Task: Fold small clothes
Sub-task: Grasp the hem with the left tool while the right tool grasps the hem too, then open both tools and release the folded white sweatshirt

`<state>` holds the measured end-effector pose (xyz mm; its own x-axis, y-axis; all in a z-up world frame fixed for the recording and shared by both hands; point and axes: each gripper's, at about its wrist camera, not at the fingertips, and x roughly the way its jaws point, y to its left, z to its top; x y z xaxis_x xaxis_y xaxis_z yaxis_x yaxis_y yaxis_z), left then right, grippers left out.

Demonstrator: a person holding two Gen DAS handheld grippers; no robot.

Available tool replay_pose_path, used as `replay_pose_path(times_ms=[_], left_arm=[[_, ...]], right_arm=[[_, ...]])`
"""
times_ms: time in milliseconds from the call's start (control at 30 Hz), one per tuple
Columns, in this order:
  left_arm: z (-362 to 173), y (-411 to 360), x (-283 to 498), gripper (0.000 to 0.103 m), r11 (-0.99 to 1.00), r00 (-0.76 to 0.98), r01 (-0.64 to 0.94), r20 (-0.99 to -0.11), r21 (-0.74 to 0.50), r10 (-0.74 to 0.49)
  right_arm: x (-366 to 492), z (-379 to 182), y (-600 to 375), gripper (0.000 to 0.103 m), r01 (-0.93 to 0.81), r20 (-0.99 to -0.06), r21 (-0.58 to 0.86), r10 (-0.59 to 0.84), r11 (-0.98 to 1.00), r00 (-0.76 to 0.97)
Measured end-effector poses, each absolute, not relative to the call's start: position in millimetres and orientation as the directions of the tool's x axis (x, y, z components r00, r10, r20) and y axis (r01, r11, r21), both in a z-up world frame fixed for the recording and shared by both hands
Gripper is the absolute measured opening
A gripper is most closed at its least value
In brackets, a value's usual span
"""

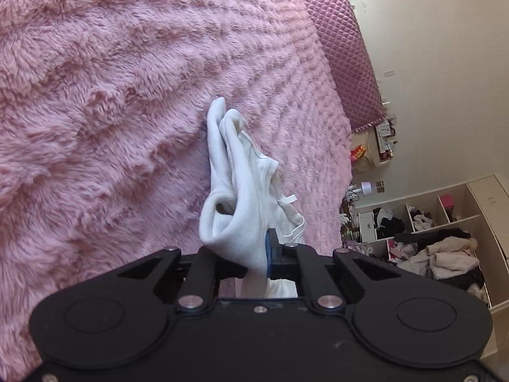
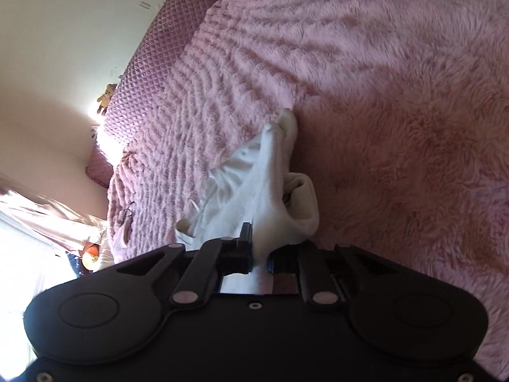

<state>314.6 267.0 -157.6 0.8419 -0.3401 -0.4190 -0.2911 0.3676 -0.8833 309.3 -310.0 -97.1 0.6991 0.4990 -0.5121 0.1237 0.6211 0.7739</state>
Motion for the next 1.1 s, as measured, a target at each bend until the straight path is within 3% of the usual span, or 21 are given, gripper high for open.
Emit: replay_pose_path(times_ms=[233, 400, 600, 867, 900, 967, 1100], left_arm=[[-165.8, 249.4, 218.7, 0.007, 0.314, 0.803, -0.298, -0.415, -0.901, -0.429], [-193.1, 229.2, 154.3, 0.007, 0.339, 0.739, -0.355, -0.483, -0.871, -0.469], [-254.1, 224.6, 134.7, 0.009, 0.327, 0.709, -0.443, -0.549, -0.835, -0.442], [-262.9, 233.6, 132.0, 0.023, 0.366, 0.686, -0.425, -0.558, -0.828, -0.467], [-258.8, 239.0, 131.7, 0.022, 0.361, 0.674, -0.438, -0.566, -0.823, -0.475], [-243.2, 249.8, 128.2, 0.028, 0.411, 0.627, -0.456, -0.613, -0.789, -0.481], [-186.9, 272.7, 133.2, 0.040, 0.648, 0.607, -0.411, -0.722, -0.642, -0.331]], right_arm=[[225.9, -99.9, -354.4, 0.008, 0.140, -0.536, 0.776, 0.527, 0.614, 0.660], [171.1, -116.5, -387.5, 0.008, 0.167, -0.578, 0.747, 0.505, 0.643, 0.641], [152.4, -165.1, -401.2, 0.008, 0.212, -0.636, 0.706, 0.475, 0.676, 0.608], [148.7, -189.8, -421.6, 0.009, 0.190, -0.587, 0.763, 0.539, 0.618, 0.604], [148.8, -187.9, -425.3, 0.011, 0.195, -0.591, 0.766, 0.551, 0.613, 0.589], [146.3, -178.1, -431.8, 0.027, 0.190, -0.616, 0.751, 0.566, 0.633, 0.548], [147.5, -132.9, -434.3, 0.041, 0.115, -0.728, 0.569, 0.433, 0.815, 0.531]])
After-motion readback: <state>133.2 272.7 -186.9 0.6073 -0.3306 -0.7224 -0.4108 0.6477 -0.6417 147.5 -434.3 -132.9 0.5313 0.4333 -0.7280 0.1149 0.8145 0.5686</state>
